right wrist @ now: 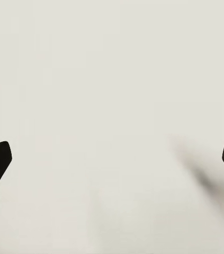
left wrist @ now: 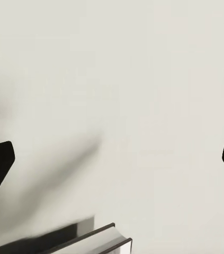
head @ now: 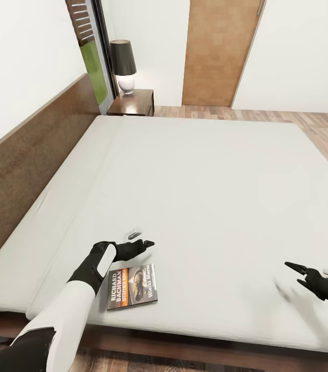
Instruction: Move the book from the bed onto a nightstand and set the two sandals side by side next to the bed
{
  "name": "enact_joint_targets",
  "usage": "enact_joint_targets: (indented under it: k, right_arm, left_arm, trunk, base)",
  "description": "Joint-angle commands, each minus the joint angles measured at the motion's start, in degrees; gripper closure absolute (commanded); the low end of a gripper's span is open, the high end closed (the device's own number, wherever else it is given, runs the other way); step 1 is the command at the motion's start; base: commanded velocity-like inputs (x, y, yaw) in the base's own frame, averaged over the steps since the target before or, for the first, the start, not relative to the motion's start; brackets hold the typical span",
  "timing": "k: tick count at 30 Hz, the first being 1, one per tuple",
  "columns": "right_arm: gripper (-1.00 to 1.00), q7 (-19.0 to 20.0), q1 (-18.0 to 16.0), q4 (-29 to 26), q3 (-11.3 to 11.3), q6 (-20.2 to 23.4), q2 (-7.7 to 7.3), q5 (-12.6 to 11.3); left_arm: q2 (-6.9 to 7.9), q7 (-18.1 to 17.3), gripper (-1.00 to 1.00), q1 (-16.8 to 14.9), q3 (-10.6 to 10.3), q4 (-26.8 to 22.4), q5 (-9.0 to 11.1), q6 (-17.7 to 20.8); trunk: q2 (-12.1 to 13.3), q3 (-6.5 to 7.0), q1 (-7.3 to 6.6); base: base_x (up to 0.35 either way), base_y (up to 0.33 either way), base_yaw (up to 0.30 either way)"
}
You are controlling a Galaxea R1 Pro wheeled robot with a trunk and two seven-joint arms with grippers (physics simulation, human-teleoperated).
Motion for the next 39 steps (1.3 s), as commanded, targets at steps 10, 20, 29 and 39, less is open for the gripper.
enact_joint_targets:
  k: [10, 20, 29, 39]
  right_arm:
    - [-1.0, 0.0, 0.0, 0.0, -0.1, 0.4, 0.02, -0.2]
    - [-1.0, 0.0, 0.0, 0.0, -0.1, 0.4, 0.0, -0.2]
    - [-1.0, 0.0, 0.0, 0.0, -0.1, 0.4, 0.0, -0.2]
    - [-1.0, 0.0, 0.0, 0.0, -0.1, 0.4, 0.0, -0.2]
  left_arm:
    - [-0.07, -0.1, -1.0, 0.0, 0.4, 0.0, -0.3, 0.4]
    - [-0.09, -0.1, -1.0, 0.0, 0.4, 0.0, -0.3, 0.4]
    - [-0.16, -0.1, -1.0, 0.0, 0.4, 0.0, -0.3, 0.4]
    - [-0.16, -0.1, -1.0, 0.0, 0.4, 0.0, -0.3, 0.4]
  trunk:
    - [0.0, -0.04, 0.0]
    - [0.0, -0.04, 0.0]
    - [0.0, -0.04, 0.0]
    - [0.0, -0.04, 0.0]
  base:
    - [-0.027, 0.0, 0.0]
    - [-0.001, 0.0, 0.0]
    - [-0.106, 0.0, 0.0]
    - [-0.012, 0.0, 0.0]
